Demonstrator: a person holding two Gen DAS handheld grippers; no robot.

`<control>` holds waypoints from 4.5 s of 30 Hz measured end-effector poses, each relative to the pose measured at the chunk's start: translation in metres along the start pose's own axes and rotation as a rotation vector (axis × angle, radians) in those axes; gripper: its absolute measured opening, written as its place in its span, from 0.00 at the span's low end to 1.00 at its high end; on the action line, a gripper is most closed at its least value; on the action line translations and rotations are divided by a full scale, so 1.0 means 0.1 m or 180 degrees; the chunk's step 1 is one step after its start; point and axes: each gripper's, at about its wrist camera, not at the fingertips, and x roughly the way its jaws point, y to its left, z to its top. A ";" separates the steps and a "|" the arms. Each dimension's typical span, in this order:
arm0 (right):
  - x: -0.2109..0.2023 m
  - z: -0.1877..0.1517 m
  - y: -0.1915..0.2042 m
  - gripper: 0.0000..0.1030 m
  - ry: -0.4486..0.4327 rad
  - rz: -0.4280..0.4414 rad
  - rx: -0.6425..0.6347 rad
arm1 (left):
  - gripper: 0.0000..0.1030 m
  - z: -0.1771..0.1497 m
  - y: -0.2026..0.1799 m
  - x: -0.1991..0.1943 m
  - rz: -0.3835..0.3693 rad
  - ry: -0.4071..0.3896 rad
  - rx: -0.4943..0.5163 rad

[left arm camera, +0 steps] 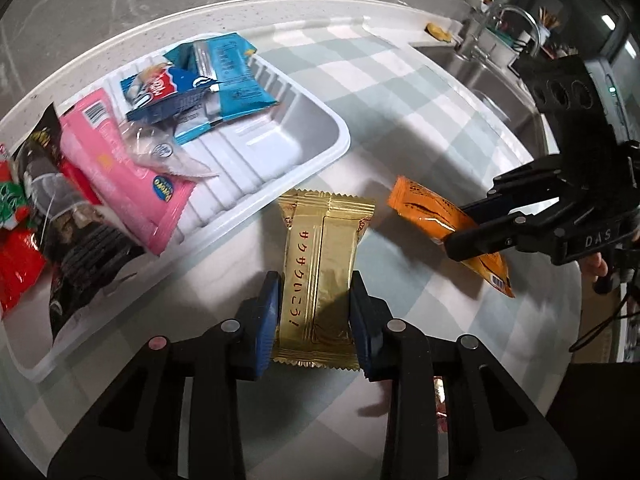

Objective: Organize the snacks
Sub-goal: 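Grasp the gold packet with the left tool while the right tool grasps the orange bar, then carry the gold packet over the tray with the left tool while the right tool carries the orange bar there, then open the left tool over the tray while the right tool releases the orange bar there, then move both tools back over the red-white candy packets on the table, then grasp the red candy packet with the left tool while the right tool grasps the red-white packet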

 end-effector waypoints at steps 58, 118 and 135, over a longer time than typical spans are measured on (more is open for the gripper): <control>0.52 1.91 0.37 0.49 -0.0539 0.0690 0.0829 | 0.40 0.80 1.40 -0.80 0.0075 -0.0724 -0.1694; 0.30 -1.15 1.27 0.53 -0.0137 -0.0925 -0.1223 | 0.47 -0.83 -0.48 -0.59 -0.0352 0.0133 -0.1203; 0.40 -1.21 1.36 0.45 -0.0215 -0.1118 -0.1462 | 0.32 -0.73 -0.57 -0.20 -0.0280 0.0091 -0.1388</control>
